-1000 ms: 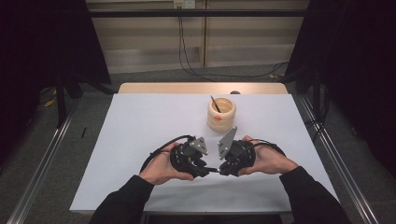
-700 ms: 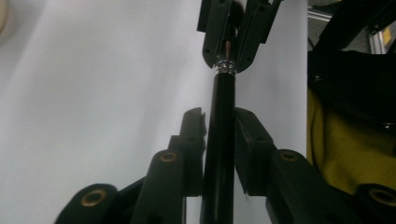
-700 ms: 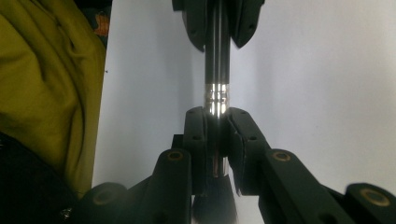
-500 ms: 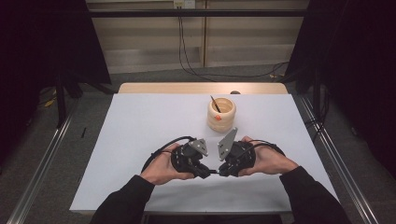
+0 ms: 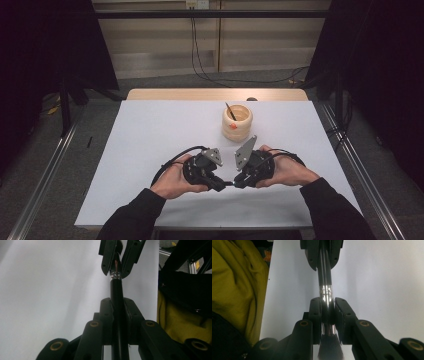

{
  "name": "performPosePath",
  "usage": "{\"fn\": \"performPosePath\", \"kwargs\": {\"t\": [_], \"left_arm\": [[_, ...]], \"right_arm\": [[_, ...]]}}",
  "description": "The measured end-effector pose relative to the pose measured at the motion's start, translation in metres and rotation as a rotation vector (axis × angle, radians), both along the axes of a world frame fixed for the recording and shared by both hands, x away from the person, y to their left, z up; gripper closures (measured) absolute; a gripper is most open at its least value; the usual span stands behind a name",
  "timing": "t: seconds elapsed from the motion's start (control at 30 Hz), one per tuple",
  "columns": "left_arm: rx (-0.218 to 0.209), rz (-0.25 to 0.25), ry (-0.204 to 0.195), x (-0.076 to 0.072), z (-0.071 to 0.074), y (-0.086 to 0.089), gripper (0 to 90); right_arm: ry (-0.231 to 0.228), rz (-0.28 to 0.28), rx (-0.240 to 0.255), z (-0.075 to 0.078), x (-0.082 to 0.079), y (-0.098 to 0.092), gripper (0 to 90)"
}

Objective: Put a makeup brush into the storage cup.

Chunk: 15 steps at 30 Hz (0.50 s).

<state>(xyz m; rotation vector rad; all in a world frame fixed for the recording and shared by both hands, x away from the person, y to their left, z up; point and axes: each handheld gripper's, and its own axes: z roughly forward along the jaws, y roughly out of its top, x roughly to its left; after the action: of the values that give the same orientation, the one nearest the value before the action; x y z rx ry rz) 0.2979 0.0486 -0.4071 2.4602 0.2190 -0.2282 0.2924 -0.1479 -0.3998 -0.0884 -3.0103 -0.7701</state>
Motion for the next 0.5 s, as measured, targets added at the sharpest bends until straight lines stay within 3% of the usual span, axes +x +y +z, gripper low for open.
{"fn": "performPosePath", "kwargs": {"t": [0.23,0.5], "left_arm": [[0.004,0.005,-0.004,0.0013,-0.002,0.0012,79.3],[-0.027,0.019,-0.005,-0.0001,0.0009,0.0058,79.3]], "right_arm": [[0.008,-0.019,0.049,0.0034,0.0024,-0.0025,64.9],[0.01,-0.058,0.089,0.004,0.0065,-0.0094,48.3]]}}
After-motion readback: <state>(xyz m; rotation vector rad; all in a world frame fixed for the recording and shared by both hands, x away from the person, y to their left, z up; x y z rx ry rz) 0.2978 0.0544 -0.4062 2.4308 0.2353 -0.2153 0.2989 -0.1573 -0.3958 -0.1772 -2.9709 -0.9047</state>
